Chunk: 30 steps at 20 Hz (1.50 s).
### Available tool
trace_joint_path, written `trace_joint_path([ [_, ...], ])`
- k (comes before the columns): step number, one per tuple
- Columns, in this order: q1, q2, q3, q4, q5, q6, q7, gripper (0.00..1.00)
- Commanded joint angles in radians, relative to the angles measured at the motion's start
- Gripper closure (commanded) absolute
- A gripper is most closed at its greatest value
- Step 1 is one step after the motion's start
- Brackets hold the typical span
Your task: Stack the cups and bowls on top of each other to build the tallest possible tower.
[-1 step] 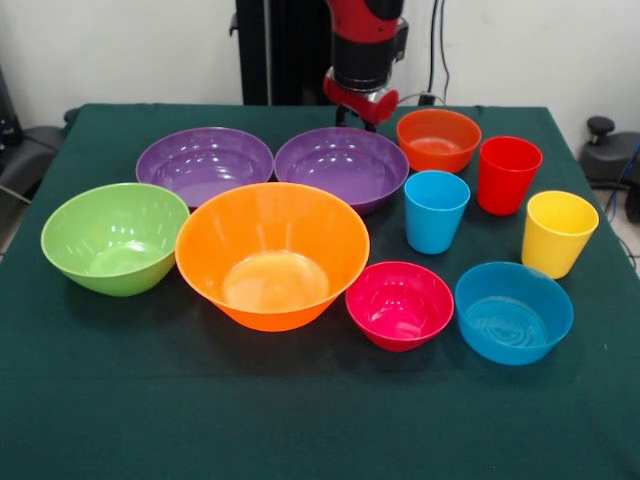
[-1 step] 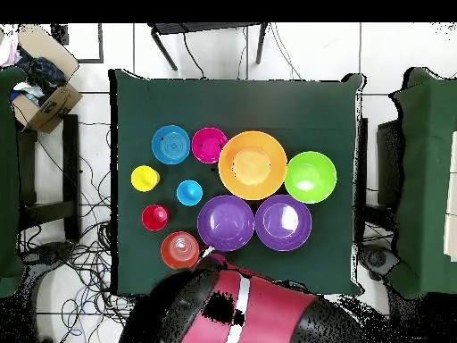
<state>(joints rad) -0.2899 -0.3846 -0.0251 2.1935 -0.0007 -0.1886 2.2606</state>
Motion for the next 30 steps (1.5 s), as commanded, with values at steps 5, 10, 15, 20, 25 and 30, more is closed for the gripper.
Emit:
trace_joint_path([
  [5,-0.016,-0.228,0.08,-0.01,0.043,0.336,0.074,0.0],
  [10,-0.031,-0.251,0.083,-0.015,0.031,0.37,0.073,0.0],
  [15,-0.047,-0.265,0.085,-0.019,0.017,0.391,0.072,0.0],
  [20,-0.056,-0.255,0.091,-0.022,0.019,0.374,0.086,0.0],
  [25,-0.075,-0.211,0.109,-0.022,0.036,0.301,0.125,0.0],
  [30,-0.043,-0.132,0.079,-0.012,0.101,0.175,0.243,0.0],
])
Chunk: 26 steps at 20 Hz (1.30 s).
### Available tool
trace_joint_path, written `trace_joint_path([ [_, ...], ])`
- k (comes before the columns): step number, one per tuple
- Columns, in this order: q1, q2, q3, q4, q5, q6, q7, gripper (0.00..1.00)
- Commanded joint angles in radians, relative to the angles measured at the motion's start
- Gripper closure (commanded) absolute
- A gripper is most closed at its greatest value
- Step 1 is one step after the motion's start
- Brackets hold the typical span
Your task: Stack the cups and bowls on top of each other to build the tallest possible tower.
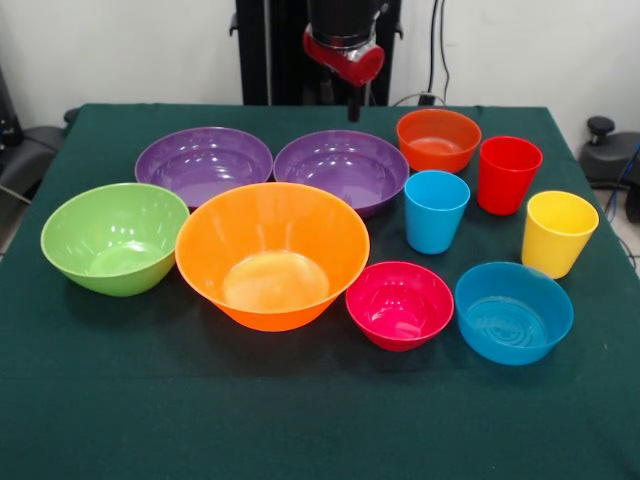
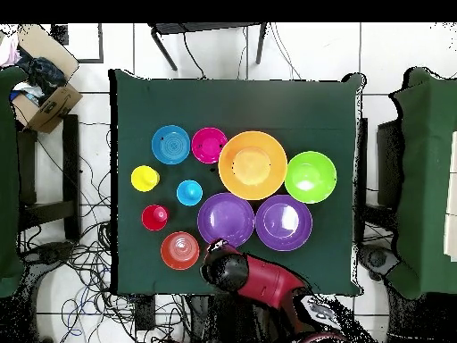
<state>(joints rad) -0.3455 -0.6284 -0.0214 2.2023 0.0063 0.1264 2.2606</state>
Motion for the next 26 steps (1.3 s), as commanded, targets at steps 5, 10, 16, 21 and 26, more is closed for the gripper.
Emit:
trace_joint_path([
  [5,0.031,0.119,0.067,0.026,0.182,-0.27,0.358,0.0],
  [10,0.025,0.138,0.081,0.027,0.21,-0.324,0.378,0.0],
  [16,0.018,0.113,0.072,0.043,0.202,-0.307,0.392,0.0],
  [21,0.03,0.107,0.066,0.05,0.185,-0.293,0.408,0.0],
  [26,0.019,0.135,0.07,0.029,0.15,-0.29,0.374,0.0],
])
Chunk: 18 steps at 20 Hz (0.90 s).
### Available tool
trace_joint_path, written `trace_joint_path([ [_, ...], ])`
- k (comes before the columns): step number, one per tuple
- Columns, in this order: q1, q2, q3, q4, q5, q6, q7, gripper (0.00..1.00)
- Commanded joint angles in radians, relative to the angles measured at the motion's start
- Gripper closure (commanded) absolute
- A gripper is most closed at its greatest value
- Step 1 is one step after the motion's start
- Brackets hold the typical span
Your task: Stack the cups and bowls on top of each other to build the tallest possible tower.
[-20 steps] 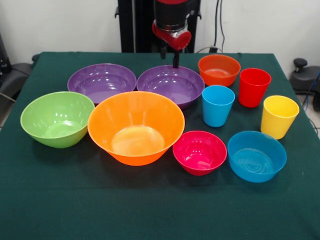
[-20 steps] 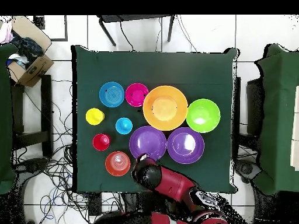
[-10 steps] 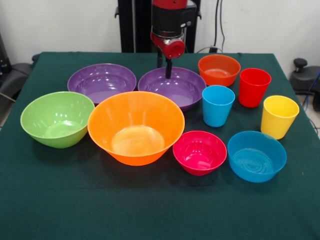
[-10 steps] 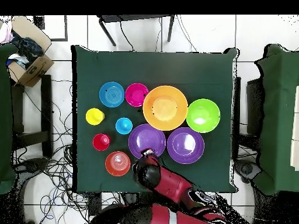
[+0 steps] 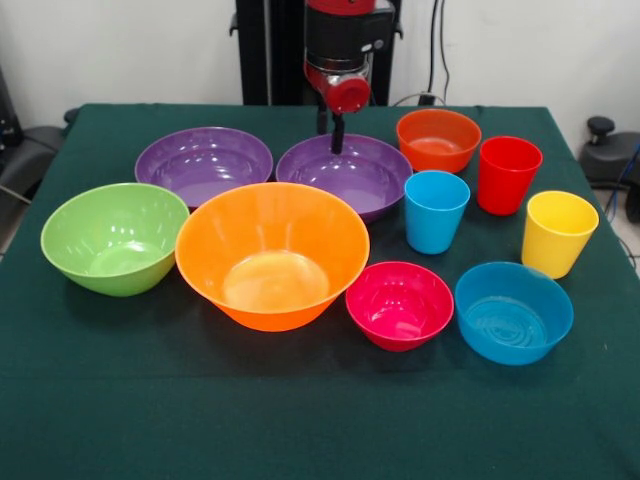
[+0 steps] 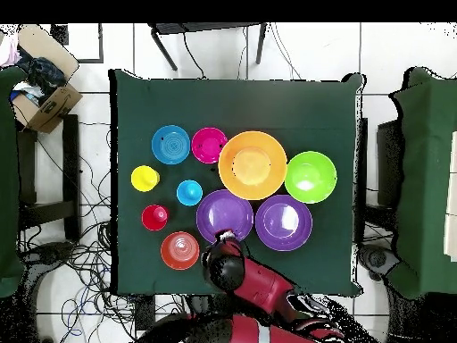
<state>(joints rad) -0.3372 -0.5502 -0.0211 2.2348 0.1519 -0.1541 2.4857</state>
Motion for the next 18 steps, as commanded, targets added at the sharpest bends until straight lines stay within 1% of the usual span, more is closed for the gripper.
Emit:
trace_joint_path([
  [1,0.011,0.071,0.071,-0.01,0.003,-0.019,0.149,0.0],
  [7,0.003,0.143,0.08,-0.041,-0.01,-0.061,0.147,0.0],
  [15,-0.009,0.193,0.087,-0.07,-0.039,-0.09,0.125,0.0],
  [16,-0.001,0.192,0.076,-0.076,-0.043,-0.087,0.112,0.0],
  [18,0.037,0.192,0.042,-0.091,-0.047,-0.098,0.09,0.0],
])
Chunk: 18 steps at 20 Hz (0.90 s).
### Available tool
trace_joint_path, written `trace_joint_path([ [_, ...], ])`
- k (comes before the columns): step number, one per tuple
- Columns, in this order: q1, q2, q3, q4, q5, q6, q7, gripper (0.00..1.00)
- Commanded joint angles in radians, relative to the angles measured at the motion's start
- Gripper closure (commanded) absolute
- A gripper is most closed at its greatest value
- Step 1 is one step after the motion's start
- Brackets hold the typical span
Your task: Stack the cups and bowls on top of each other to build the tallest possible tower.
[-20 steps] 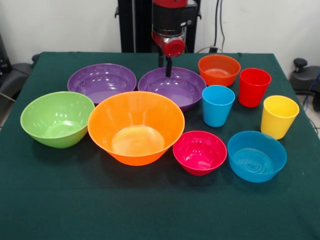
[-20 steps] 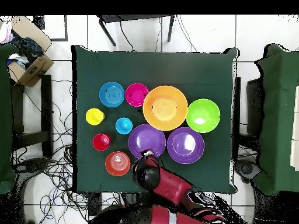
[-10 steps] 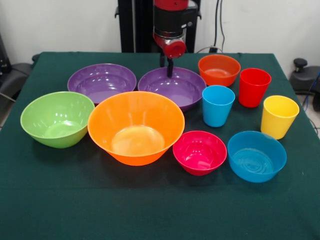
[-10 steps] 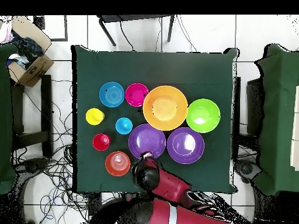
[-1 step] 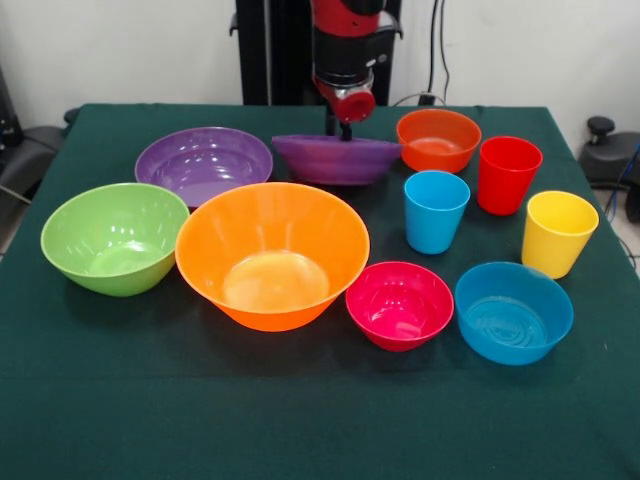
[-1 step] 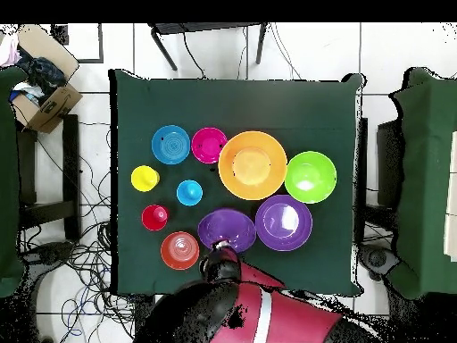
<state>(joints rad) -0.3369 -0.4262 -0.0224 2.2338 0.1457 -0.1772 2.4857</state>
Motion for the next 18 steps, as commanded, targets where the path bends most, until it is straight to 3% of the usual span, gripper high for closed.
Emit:
trace_joint_path([
  [1,0.05,0.067,0.034,-0.096,-0.043,-0.073,0.079,0.0],
  [2,0.061,0.063,0.027,-0.098,-0.042,-0.063,0.071,0.0],
  [3,0.063,0.06,0.026,-0.101,-0.047,-0.05,0.064,1.0],
  [18,0.034,0.034,0.051,-0.092,-0.066,0.05,0.051,1.0],
])
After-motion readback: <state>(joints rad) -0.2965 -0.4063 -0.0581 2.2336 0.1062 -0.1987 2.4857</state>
